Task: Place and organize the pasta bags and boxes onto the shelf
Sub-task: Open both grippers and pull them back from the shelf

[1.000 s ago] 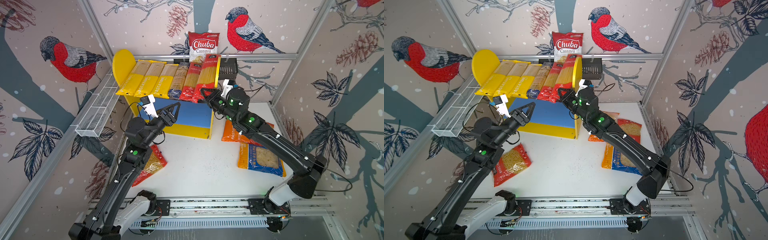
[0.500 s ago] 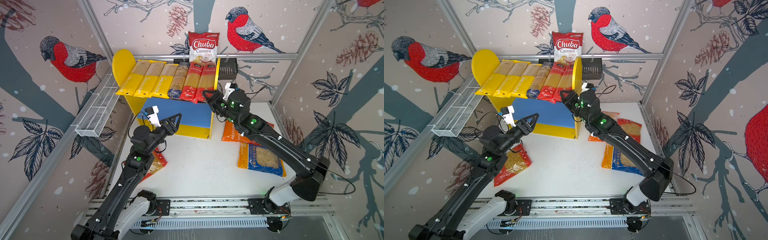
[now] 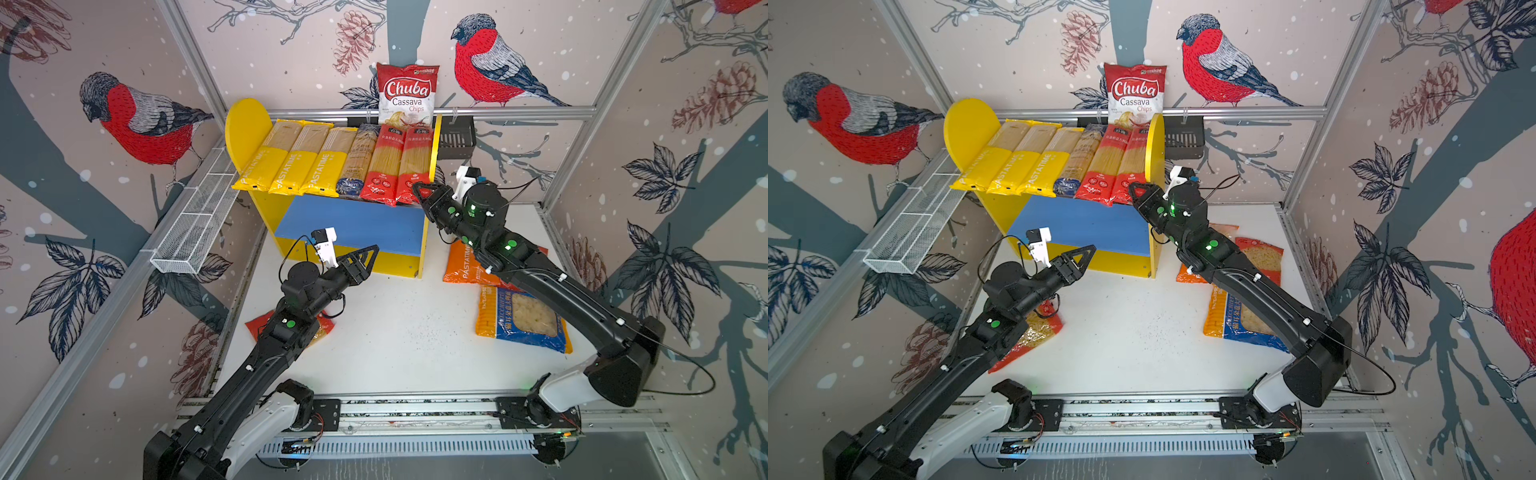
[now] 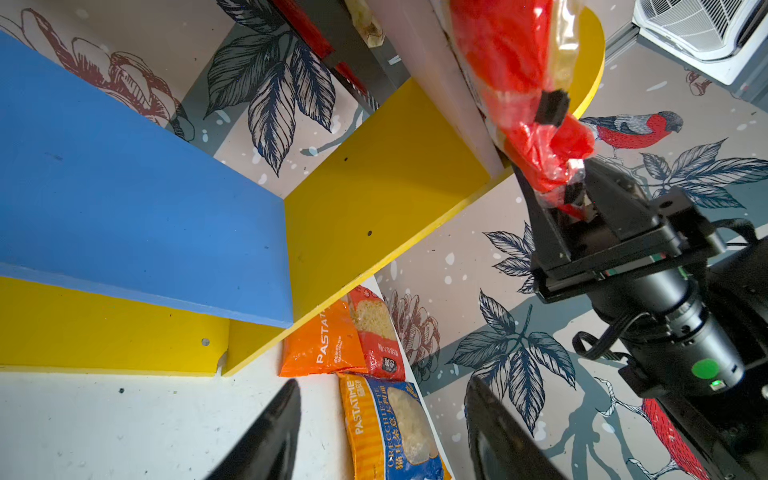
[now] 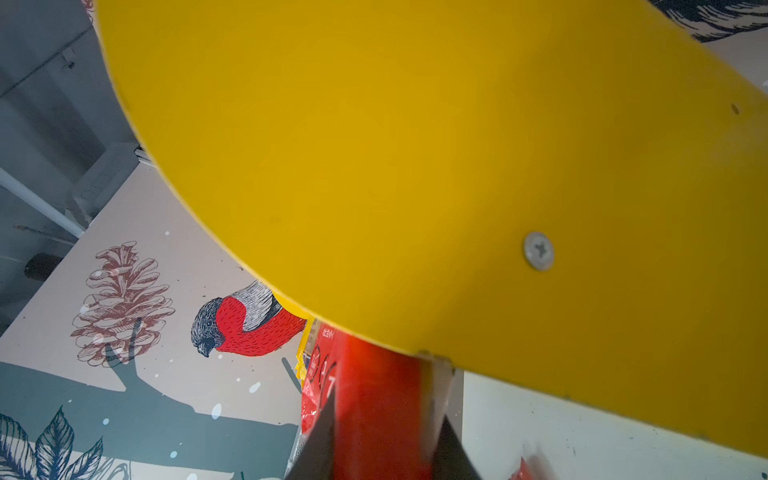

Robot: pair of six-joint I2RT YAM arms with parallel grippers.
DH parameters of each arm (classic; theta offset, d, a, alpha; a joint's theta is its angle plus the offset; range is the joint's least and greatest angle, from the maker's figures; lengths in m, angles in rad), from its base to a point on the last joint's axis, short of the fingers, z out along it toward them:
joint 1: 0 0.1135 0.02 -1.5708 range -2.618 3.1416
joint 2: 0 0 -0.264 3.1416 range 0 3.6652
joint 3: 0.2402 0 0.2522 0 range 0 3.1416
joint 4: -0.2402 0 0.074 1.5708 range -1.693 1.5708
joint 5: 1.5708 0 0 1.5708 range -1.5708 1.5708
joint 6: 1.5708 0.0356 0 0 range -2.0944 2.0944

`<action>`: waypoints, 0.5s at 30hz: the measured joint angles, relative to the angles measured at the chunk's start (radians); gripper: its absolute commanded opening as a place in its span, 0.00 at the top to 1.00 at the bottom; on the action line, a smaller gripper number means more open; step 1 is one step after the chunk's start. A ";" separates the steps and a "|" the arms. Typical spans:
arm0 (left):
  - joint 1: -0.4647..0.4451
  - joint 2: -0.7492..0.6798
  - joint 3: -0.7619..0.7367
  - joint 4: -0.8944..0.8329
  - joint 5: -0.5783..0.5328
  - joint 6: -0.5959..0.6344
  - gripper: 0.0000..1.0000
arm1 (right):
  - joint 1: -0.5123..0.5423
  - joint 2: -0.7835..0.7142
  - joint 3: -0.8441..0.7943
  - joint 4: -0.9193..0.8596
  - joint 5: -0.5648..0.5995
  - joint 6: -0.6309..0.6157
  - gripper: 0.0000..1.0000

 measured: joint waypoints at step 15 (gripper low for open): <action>-0.055 -0.051 -0.156 0.023 -0.089 0.053 0.32 | -0.019 -0.237 -0.307 0.085 -0.060 -0.109 0.36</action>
